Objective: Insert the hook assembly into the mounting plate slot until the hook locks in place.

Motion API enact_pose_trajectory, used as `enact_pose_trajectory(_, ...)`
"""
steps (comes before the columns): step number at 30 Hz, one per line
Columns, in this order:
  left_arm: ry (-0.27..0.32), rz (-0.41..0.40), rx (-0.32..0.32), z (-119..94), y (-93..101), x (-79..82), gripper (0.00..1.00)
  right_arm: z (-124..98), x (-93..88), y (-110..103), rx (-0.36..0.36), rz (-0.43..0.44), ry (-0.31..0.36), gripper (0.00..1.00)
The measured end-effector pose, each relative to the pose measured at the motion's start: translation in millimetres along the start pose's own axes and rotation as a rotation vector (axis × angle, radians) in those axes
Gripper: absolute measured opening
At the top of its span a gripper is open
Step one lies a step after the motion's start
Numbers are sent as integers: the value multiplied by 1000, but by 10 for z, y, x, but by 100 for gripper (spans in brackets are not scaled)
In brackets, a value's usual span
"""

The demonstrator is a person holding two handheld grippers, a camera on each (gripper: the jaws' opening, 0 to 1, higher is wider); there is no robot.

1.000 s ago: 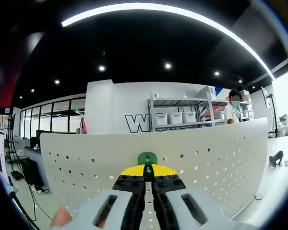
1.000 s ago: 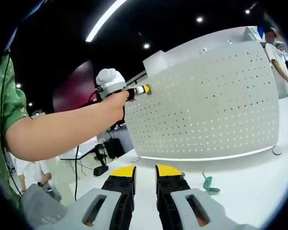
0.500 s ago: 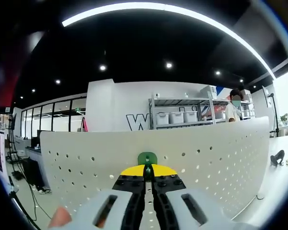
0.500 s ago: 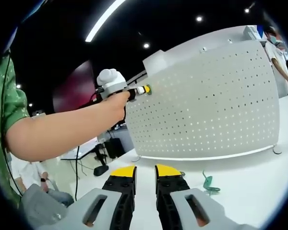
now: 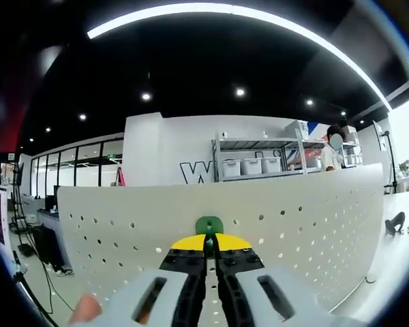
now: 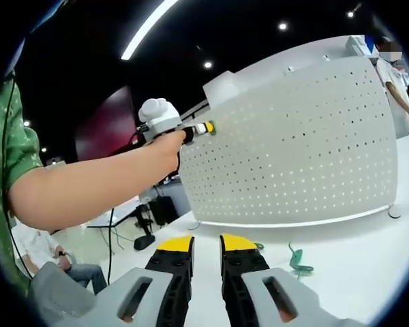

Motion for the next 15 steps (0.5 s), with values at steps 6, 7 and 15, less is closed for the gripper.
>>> enact_pose_trajectory(6, 1, 13, 2, -1, 1, 4, 3, 5, -4, -6, 5, 1, 0, 14)
enact_pose_trajectory(7, 3, 14, 5, -7, -2, 13, 3, 5, -3, -7, 5, 0, -1, 14)
enact_pose_trajectory(15, 6, 26, 7, 6, 0, 9, 3, 7, -9, -13, 8, 0, -4, 14)
Point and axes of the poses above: the point that each gripper's makers call its tool centre point, and the gripper's own axes: z roughly forward along the fingers, y roughly to its right, x roughly out of its top, the point moved 6 cm from there along -z, roughly backward along the fingers, and after that the axes turned 4 degrees about z, right-handed, at the moved point
